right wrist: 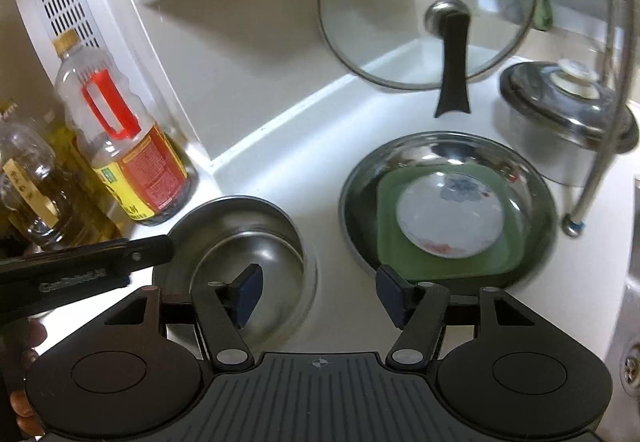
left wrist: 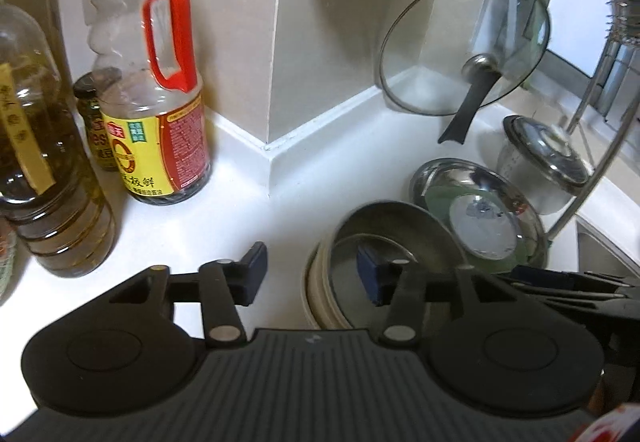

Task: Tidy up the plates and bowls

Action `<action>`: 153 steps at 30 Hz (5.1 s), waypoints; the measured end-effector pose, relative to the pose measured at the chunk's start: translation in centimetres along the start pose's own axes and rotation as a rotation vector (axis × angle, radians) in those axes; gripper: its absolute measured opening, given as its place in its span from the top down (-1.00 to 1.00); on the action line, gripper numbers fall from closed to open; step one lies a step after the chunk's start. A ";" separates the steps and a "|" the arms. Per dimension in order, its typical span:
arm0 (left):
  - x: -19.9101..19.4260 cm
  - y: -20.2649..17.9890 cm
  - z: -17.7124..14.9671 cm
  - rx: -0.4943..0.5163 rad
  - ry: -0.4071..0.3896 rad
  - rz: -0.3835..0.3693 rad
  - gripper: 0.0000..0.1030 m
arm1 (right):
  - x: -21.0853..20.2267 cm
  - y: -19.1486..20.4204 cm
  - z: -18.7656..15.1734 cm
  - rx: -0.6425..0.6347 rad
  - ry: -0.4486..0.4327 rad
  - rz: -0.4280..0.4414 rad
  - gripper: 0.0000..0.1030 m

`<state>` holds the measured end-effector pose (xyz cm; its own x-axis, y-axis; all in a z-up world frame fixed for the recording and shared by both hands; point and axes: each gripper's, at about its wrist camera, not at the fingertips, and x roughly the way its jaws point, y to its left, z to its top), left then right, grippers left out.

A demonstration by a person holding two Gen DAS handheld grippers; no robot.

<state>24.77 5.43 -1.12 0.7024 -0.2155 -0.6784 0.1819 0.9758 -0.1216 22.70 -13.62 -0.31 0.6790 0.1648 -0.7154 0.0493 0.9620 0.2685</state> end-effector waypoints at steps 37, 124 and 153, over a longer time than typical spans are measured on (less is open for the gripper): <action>-6.2 -10.5 -11.0 -0.059 0.090 0.153 -0.52 | -6.5 -8.8 -7.9 -0.110 0.178 0.091 -0.32; 5.1 -3.1 -1.6 -0.054 0.164 0.199 0.56 | 7.9 -0.6 2.5 -0.206 0.199 0.134 0.65; 5.4 -3.0 -1.2 -0.057 0.175 0.184 0.61 | 8.0 -0.1 2.9 -0.244 0.206 0.098 0.73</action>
<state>27.17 1.38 -5.29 0.5896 -0.0291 -0.8072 0.0198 0.9996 -0.0216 30.27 -13.02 -4.22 0.5081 0.2762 -0.8158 -0.2027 0.9589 0.1984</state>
